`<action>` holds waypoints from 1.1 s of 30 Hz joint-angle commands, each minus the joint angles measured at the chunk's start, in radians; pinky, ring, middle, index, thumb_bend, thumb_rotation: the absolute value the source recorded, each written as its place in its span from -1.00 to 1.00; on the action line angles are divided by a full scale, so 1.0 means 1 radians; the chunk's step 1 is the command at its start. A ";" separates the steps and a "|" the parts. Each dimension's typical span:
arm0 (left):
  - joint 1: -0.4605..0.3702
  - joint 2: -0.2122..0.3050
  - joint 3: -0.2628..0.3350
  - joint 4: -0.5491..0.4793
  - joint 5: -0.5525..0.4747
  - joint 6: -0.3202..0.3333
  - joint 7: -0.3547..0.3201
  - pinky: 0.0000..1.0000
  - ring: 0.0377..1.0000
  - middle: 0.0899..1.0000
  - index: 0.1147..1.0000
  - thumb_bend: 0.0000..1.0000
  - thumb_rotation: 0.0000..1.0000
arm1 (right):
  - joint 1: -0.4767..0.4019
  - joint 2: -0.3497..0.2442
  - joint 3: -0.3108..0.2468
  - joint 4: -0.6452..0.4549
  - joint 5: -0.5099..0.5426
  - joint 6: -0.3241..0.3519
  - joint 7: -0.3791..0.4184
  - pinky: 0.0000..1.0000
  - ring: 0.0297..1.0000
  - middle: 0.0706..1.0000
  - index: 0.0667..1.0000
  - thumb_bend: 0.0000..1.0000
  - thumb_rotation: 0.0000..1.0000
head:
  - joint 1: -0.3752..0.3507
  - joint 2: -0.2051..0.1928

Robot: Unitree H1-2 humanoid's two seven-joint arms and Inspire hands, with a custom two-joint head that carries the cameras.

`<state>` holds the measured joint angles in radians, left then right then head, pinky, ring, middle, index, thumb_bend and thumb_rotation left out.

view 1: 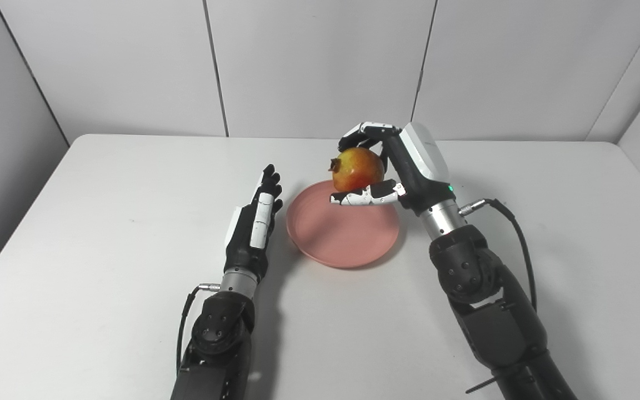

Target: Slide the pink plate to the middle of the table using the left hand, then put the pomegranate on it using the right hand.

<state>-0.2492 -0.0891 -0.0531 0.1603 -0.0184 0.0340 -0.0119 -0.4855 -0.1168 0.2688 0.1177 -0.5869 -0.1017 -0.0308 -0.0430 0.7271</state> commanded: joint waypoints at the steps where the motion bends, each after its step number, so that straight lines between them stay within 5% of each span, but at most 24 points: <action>1: -0.046 -0.005 -0.001 -0.029 0.000 -0.002 0.002 0.94 1.00 1.00 1.00 0.52 1.00 | -0.031 0.010 0.002 -0.002 -0.006 0.000 -0.008 -0.55 -0.26 -0.05 -0.10 0.03 -1.00 | -0.006 -0.001; 14: -0.045 0.003 -0.001 -0.044 0.030 0.012 -0.001 0.92 0.99 1.00 1.00 0.52 1.00 | -0.044 0.012 0.020 0.124 -0.051 -0.034 -0.039 -0.53 -0.34 -0.14 0.01 0.01 -1.00 | -0.015 0.003; 20: -0.045 0.003 0.002 -0.041 0.033 0.008 -0.001 0.92 0.99 1.00 1.00 0.54 1.00 | -0.043 0.004 0.032 0.162 -0.059 -0.050 -0.051 -0.50 -0.25 -0.05 -0.10 0.03 -1.00 | -0.018 0.006; 27: -0.048 0.007 0.006 -0.033 0.022 -0.001 -0.010 0.93 1.00 1.00 1.00 0.55 1.00 | -0.051 -0.009 0.054 0.218 -0.094 -0.106 -0.119 -0.46 -0.33 -0.15 0.05 0.01 -1.00 | -0.026 0.006; 31: -0.049 0.011 0.004 -0.034 0.024 -0.001 -0.014 0.94 1.00 1.00 1.00 0.56 1.00 | -0.061 -0.021 0.071 0.251 -0.134 -0.153 -0.181 -0.60 -0.25 -0.07 -0.09 0.03 -1.00 | -0.030 0.003; 33: -0.048 0.011 0.004 -0.035 0.023 -0.002 -0.016 0.94 1.00 1.00 1.00 0.55 1.00 | -0.063 -0.027 0.078 0.257 -0.148 -0.166 -0.196 -0.50 -0.29 -0.11 0.03 0.02 -1.00 | -0.032 0.001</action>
<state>-0.2493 -0.0799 -0.0454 0.1535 0.0128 0.0562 -0.0169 -0.4873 -0.1356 0.3479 0.3945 -0.7293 -0.2139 -0.1814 -0.0736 0.7286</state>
